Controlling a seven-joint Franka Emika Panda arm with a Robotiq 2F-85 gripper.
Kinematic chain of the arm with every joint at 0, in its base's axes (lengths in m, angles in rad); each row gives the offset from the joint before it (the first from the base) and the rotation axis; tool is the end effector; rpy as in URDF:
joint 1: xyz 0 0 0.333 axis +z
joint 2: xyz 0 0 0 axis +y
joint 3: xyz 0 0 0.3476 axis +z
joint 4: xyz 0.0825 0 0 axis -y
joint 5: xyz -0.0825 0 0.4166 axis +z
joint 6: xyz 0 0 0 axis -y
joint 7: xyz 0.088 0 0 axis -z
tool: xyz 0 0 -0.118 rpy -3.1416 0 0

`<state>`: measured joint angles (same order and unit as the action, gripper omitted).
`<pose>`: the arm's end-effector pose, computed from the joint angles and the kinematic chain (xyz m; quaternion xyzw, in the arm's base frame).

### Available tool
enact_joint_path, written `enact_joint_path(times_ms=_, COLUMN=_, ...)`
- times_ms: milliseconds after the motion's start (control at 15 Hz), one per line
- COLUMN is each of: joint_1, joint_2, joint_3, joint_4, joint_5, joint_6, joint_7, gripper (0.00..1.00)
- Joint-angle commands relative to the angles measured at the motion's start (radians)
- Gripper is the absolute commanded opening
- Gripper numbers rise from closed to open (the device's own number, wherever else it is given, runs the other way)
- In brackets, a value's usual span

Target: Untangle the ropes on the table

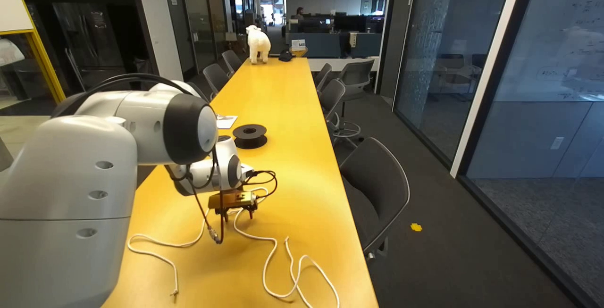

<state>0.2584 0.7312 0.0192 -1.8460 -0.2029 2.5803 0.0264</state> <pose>0.6479 0.1866 0.1110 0.9771 0.2072 0.0092 0.0468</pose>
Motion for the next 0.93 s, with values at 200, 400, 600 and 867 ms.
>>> enact_joint_path(times_ms=200, joint_1=-0.006, joint_2=0.011, joint_3=0.001, joint_4=0.021, joint_5=-0.003, joint_6=0.022, joint_7=0.01, gripper=0.54)
enact_joint_path(times_ms=400, joint_1=-0.01, joint_2=0.009, joint_3=0.006, joint_4=0.026, joint_5=0.003, joint_6=0.018, joint_7=0.008, gripper=0.32)
enact_joint_path(times_ms=600, joint_1=-0.016, joint_2=0.008, joint_3=0.011, joint_4=0.028, joint_5=0.009, joint_6=0.014, joint_7=0.003, gripper=0.08)
enact_joint_path(times_ms=867, joint_1=-0.026, joint_2=0.002, joint_3=0.019, joint_4=0.026, joint_5=0.021, joint_6=0.011, joint_7=-0.004, gripper=0.06)
